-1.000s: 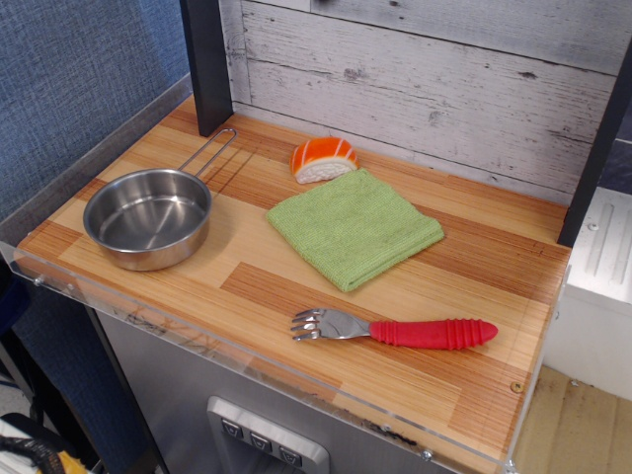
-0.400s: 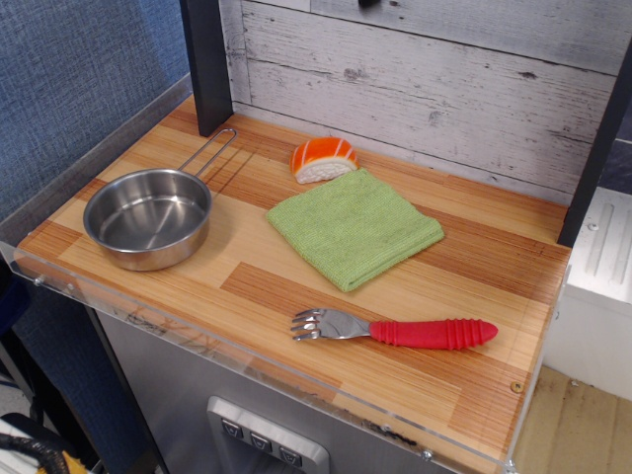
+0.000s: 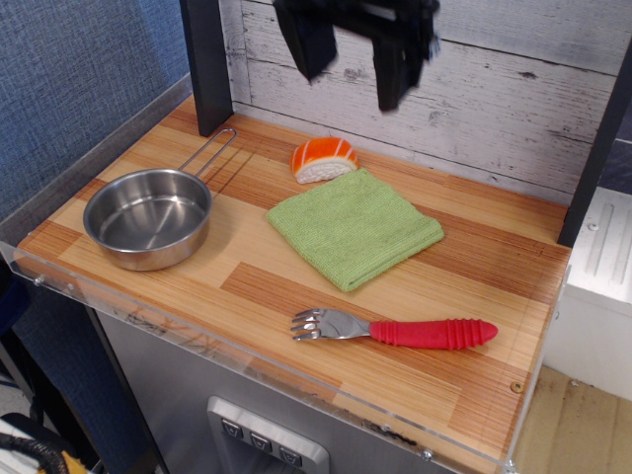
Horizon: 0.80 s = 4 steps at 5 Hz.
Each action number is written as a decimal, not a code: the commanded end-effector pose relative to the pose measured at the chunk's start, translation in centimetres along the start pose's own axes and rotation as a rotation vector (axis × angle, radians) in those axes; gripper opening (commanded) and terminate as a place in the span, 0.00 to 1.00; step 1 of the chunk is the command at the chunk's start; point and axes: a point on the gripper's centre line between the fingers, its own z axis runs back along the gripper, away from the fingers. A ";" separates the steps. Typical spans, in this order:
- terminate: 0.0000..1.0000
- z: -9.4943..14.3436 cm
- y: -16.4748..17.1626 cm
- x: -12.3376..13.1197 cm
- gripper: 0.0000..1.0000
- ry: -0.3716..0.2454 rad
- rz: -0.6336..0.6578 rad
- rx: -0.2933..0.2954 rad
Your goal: Place the green towel to the left of the red fork.
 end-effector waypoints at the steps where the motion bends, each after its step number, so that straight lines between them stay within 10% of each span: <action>1: 0.00 -5.1 -0.2 1.2 1.00 0.027 -0.004 0.000; 4: 0.00 -11.5 -0.1 1.6 1.00 0.110 -0.003 0.004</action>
